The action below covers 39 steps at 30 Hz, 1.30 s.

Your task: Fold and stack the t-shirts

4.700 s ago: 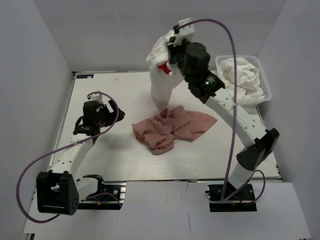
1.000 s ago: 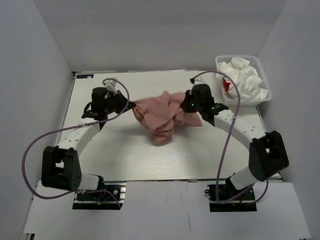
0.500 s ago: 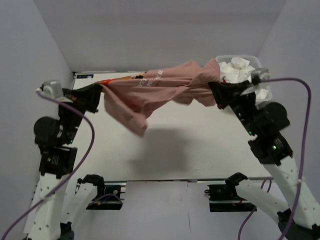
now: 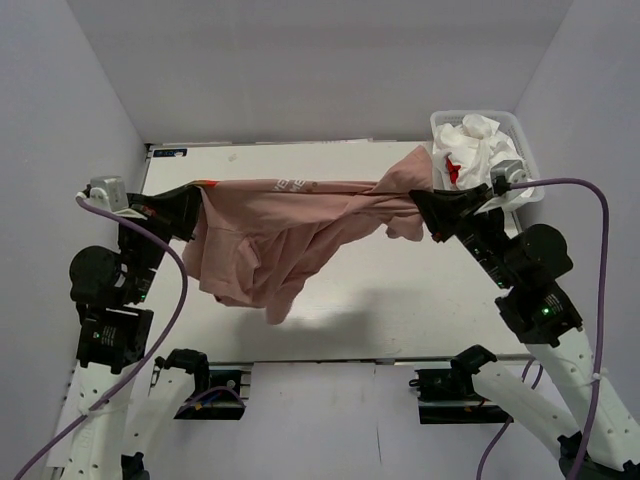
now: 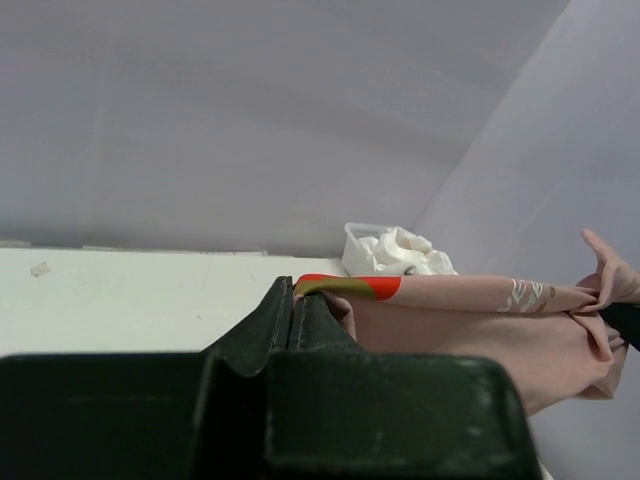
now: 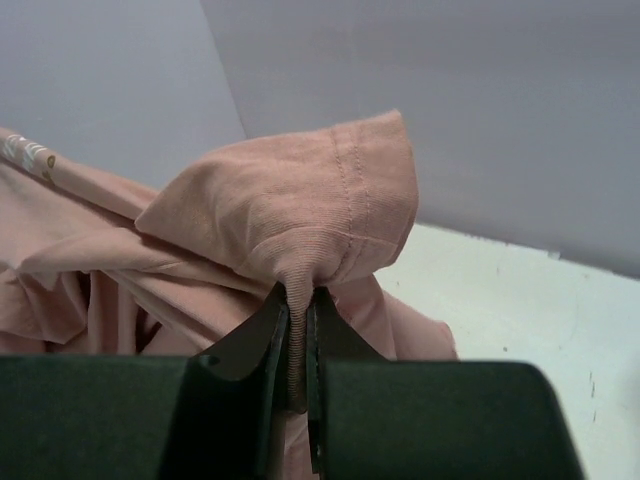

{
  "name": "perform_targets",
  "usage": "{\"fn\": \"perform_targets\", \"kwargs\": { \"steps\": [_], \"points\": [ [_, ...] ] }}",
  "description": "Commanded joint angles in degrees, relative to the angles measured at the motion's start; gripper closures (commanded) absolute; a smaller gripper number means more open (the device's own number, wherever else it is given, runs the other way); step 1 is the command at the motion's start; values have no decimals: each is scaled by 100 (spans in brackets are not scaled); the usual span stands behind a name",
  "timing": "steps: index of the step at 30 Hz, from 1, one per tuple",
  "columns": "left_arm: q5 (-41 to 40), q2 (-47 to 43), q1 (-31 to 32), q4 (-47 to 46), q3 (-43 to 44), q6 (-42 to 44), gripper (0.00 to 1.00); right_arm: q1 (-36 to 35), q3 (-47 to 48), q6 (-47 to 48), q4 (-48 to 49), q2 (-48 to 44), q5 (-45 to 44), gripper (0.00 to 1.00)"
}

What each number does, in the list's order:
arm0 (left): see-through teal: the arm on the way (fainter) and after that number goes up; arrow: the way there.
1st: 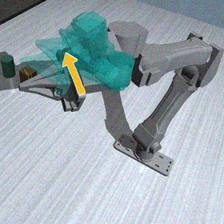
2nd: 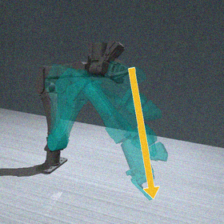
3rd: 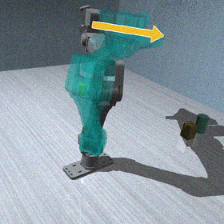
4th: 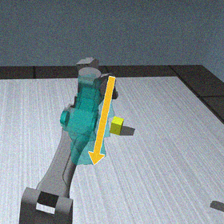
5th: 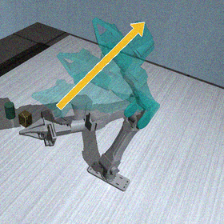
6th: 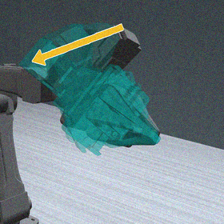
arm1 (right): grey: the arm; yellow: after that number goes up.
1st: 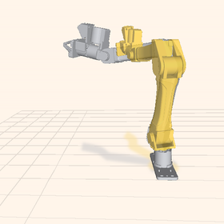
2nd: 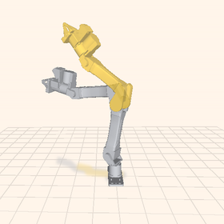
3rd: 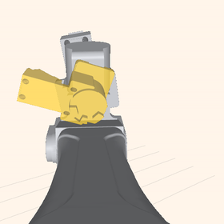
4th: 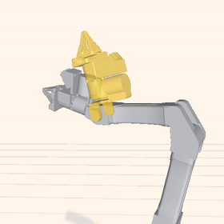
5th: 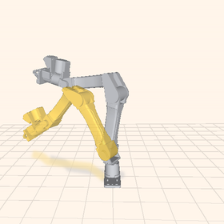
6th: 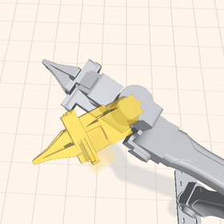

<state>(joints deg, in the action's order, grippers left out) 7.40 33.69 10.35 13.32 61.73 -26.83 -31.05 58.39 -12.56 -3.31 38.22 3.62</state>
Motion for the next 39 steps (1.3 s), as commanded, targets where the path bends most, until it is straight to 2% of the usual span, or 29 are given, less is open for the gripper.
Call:
{"fn": "perform_targets", "kwargs": {
  "steps": [1,4,6,7,8,9,10,11,12,13,14,15,16,17,18,19,24,27,33,39],
  "points": [
    [-609,136,-138,-277,-231,-6,100,143,-273,8,164,-52,-994,100],
    [-108,532,-138,-435,-714,-147,99,161,-652,-580,-151,614,-2020,100],
    [34,1155,-138,-559,-1171,-270,92,169,-880,-993,-459,967,-2478,100],
    [34,1409,-138,-637,-1460,-270,90,187,-1004,-1090,-495,1560,-2549,100],
    [34,1699,-138,-812,-1619,-270,86,239,-1057,-1335,-530,1757,-2655,100],
    [94,2328,-138,-892,-1743,-218,70,257,-1197,-1415,-469,1977,-2656,100],
    [95,2648,-217,-893,-1831,-217,58,353,-1259,-1442,-416,2614,-2647,100],
    [43,2973,-218,-893,-1832,-217,50,362,-1260,-1469,-381,2829,-2664,100],
    [42,3281,-218,-797,-1832,-157,29,415,-1199,-1425,-424,3249,-2621,100],
    [42,3780,-218,-674,-1588,-156,21,476,-990,-1416,-486,3645,-2621,100],
    [-36,3959,-218,-395,-1446,-104,15,512,-692,-1460,-886,3823,-2690,72],
    [-37,4074,-218,-296,-1341,-103,3,538,-558,-1608,-1047,4147,-2813,58],
    [24,4075,-218,-295,-1279,-103,0,564,-287,-1653,-1171,4350,-2901,44],
    [25,4014,-165,-295,-1278,-103,0,565,-137,-1671,-1346,4457,-2980,24],
    [-62,3892,-113,-295,-1356,-103,0,573,-91,-1688,-1400,4458,-2981,15],
    [-63,3717,-112,-295,-1627,-103,0,565,-100,-1706,-1357,4449,-2920,10],
    [-309,2679,-112,-329,-2665,-340,0,556,-705,-1864,-1155,3869,-2726,10],
    [-2,2467,-112,-655,-3158,-393,0,547,-1075,-1952,-1110,3527,-2586,10],
    [51,3352,-112,-778,-2861,-525,0,565,-1673,-2023,-1224,3087,-2410,10],
    [226,3986,-165,-1472,-2798,-648,0,556,-2182,-1917,-1128,2770,-2137,10]
  ]
}}
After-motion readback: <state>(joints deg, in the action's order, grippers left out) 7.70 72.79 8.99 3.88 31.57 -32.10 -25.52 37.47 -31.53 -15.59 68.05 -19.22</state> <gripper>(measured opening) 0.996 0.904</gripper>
